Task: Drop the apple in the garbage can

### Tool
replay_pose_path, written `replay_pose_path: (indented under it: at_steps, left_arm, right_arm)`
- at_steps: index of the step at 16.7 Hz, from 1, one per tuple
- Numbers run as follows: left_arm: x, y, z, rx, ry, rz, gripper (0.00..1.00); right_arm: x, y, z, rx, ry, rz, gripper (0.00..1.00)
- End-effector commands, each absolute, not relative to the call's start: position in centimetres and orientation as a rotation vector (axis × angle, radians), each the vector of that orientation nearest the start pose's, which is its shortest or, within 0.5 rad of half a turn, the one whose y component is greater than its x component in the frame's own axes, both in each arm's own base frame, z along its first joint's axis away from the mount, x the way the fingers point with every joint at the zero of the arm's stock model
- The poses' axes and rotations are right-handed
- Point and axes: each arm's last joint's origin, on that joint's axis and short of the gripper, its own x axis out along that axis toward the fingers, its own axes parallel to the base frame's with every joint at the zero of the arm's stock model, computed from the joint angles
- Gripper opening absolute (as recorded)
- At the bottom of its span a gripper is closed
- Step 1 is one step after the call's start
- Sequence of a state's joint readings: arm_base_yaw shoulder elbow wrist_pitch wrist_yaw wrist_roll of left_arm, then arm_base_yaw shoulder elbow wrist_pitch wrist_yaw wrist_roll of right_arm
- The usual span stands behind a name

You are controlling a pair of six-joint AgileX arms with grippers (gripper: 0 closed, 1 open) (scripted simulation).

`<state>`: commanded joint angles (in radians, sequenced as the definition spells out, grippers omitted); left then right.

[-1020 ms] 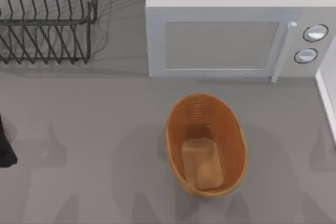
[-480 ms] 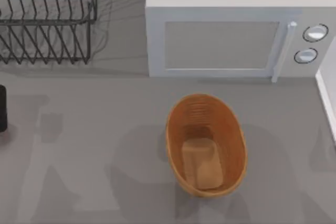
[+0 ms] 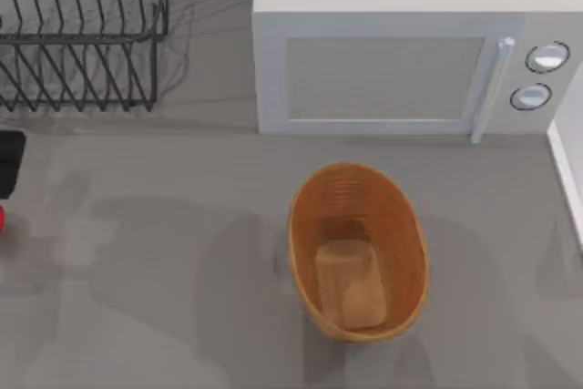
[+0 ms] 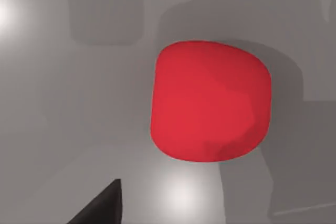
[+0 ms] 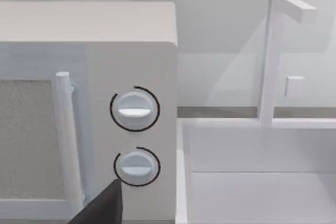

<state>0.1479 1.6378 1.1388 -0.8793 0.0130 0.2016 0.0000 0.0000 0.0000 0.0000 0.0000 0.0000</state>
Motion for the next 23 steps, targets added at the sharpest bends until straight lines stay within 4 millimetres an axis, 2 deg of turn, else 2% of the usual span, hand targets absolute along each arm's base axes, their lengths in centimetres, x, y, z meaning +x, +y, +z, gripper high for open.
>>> replay_pose_path:
  at_steps: [3, 6, 12, 14, 19, 21, 23]
  left_arm:
    - [32.9, 5.7, 18.6, 0.044, 1.492, -0.040, 1.00]
    - [34.3, 6.2, 17.7, 0.038, 1.546, -0.049, 1.00]
    - [34.4, 6.1, 17.5, 0.040, 1.550, -0.053, 1.00]
    - [34.4, 6.2, 16.3, 0.037, 1.555, -0.051, 1.00]
    - [34.6, 6.2, 11.5, 0.038, 1.544, -0.049, 1.00]
    - [34.5, 6.2, 10.6, 0.037, 1.550, -0.050, 1.00]
    - [34.5, 6.2, 10.6, 0.037, 1.551, -0.050, 1.00]
  right_arm:
    - [10.6, -0.1, 16.0, 0.000, 0.000, 0.000, 1.00]
    - [10.6, -0.1, 16.0, 0.000, 0.000, 0.000, 1.00]
    - [10.6, -0.1, 16.0, 0.000, 0.000, 0.000, 1.00]
    - [10.6, -0.1, 16.0, 0.000, 0.000, 0.000, 1.00]
    - [10.6, -0.1, 16.0, 0.000, 0.000, 0.000, 1.00]
    - [10.6, -0.1, 16.0, 0.000, 0.000, 0.000, 1.00]
    - [10.6, -0.1, 16.0, 0.000, 0.000, 0.000, 1.00]
